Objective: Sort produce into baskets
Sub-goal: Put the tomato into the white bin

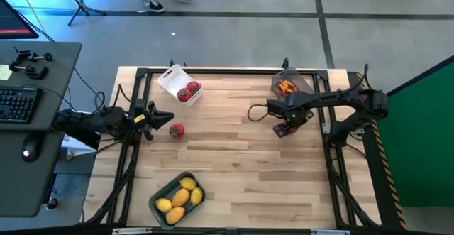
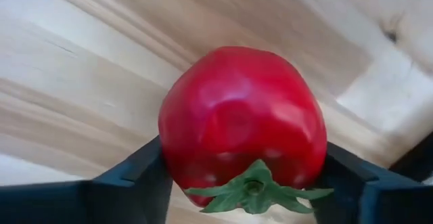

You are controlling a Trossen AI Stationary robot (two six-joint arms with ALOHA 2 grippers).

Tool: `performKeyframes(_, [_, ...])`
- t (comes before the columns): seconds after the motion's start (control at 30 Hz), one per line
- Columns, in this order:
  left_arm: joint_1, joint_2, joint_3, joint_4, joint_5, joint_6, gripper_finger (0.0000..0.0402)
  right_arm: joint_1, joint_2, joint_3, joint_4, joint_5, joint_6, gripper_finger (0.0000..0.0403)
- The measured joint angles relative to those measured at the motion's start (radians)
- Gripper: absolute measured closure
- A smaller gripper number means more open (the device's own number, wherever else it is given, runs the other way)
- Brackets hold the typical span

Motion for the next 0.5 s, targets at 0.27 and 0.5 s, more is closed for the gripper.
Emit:
performKeyframes(0.27, [0.000,-0.001,0.050,-0.010,-0.005,0.037,0.0399,0.002,0.000,0.169,0.144,0.016,-0.028,0.0173])
performKeyframes(0.5, [0.000,-0.001,0.050,-0.050,-0.014,0.011,0.0401,0.050,0.127,0.347,0.344,0.049,-0.057,0.0173])
